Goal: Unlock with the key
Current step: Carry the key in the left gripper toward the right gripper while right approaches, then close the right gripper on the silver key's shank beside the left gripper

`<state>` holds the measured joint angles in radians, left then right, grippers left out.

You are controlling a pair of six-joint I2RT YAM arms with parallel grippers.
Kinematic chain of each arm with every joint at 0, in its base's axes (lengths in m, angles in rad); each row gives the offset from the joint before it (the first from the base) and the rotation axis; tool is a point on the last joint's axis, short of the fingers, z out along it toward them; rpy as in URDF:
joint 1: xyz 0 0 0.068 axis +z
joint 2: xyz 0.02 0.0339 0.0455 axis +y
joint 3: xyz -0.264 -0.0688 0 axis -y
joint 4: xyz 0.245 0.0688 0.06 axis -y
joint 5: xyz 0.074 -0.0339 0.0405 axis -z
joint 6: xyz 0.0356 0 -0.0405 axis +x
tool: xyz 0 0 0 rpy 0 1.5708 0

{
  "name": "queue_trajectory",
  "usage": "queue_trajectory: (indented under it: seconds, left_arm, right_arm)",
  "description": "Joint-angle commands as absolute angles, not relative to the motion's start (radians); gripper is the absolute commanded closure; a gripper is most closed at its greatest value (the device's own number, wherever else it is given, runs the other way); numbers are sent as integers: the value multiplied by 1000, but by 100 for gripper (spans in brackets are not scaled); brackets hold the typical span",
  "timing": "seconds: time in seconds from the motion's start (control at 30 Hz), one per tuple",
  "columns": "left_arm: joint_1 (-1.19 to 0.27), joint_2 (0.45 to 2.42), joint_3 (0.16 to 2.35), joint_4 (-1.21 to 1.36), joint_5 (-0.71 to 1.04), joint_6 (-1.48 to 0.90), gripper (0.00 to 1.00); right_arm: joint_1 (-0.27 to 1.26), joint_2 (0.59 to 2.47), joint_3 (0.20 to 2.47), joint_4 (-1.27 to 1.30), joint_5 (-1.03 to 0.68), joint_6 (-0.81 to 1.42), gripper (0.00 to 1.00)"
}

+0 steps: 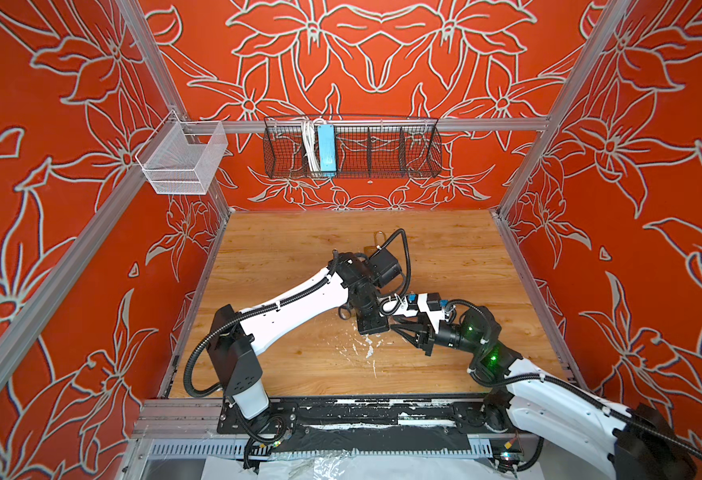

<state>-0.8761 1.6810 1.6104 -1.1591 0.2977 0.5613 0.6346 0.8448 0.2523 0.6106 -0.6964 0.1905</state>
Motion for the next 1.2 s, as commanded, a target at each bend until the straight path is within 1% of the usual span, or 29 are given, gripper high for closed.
queue_trajectory:
  seconds: [0.0, 0.33, 0.67, 0.93, 1.03, 1.17]
  left_arm:
    - [-865, 1637, 1607, -1134, 323, 583, 100]
    - [-834, 1611, 1591, -1111, 348, 585, 100]
    - [-810, 1594, 1570, -1127, 379, 600, 100]
    - [-808, 1606, 1541, -1118, 377, 597, 100]
    - [-808, 1597, 1537, -1108, 411, 598, 100]
    - [-806, 1569, 1528, -1080, 448, 600, 100]
  right_arm:
    - [641, 846, 284, 574, -711, 168, 69]
    - [645, 897, 314, 550, -759, 159, 66]
    - [646, 864, 303, 540, -720, 154, 61]
    - [646, 779, 275, 524, -662, 150, 61]
    - [646, 790, 278, 526, -668, 151, 63]
    - [646, 831, 293, 534, -700, 155, 63]
